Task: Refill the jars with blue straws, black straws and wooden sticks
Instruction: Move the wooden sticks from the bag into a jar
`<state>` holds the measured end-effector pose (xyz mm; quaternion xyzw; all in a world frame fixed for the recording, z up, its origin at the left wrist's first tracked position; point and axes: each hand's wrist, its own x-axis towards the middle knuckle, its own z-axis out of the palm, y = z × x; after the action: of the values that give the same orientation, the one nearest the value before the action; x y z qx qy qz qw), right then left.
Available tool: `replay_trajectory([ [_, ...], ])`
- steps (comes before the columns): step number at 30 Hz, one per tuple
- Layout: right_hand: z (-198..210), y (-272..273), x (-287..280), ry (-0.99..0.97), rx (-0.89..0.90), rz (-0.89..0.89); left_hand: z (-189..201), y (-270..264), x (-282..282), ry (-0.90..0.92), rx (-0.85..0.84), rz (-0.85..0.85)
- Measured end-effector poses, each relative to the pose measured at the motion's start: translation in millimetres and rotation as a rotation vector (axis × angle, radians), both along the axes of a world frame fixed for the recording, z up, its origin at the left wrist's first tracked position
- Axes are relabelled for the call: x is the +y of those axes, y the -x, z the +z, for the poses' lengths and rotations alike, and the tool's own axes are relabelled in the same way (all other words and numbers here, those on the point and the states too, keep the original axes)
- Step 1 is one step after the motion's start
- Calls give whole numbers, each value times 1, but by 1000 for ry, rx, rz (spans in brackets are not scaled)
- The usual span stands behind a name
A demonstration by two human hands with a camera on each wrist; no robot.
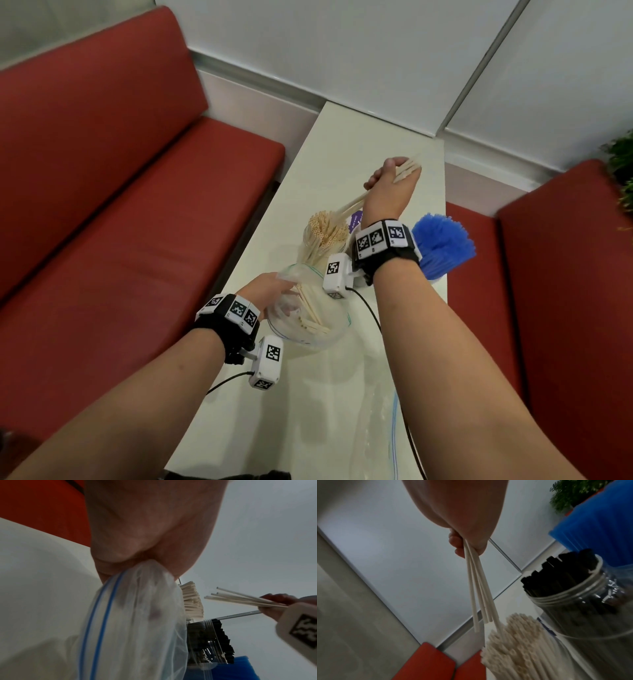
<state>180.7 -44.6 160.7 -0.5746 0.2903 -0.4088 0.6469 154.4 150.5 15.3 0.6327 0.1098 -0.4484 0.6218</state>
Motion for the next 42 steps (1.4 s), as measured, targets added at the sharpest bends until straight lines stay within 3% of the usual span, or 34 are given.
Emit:
replay_trajectory([
  [5, -31, -7, 6, 22, 59, 67, -1, -5, 2, 45, 4, -7],
  [13, -33, -23, -1, 126, 52, 28, -4, -11, 2, 41, 11, -4],
  [20, -75, -12, 9, 140, 326, 359, -11, -11, -5, 11, 21, -6],
  [24, -56, -17, 3, 161, 184, 323, -12, -13, -5, 17, 27, -18],
  [27, -45, -24, 0, 343, 116, 322, -14, -15, -5, -3, 14, -30],
  [29, -54, -25, 4, 558, 249, 382, -15, -14, -5, -17, 12, -30],
  [30, -64, -25, 7, 699, 381, 442, -16, -13, -4, -18, 19, -25],
  [33, -102, -16, 17, 1091, 1029, 673, -18, -11, -2, -21, 17, -33],
  [35, -117, -9, 21, 1143, 1189, 743, -18, -12, 0, -20, 9, -42],
  [37, -116, -12, 21, 1130, 1137, 726, -17, -13, 1, -20, 5, -43],
  [40, -100, -23, 18, 1152, 930, 482, -15, -14, 1, -21, 5, -23],
  [42, -100, -21, 19, 1191, 885, 386, -14, -15, 1, -19, 6, -23],
])
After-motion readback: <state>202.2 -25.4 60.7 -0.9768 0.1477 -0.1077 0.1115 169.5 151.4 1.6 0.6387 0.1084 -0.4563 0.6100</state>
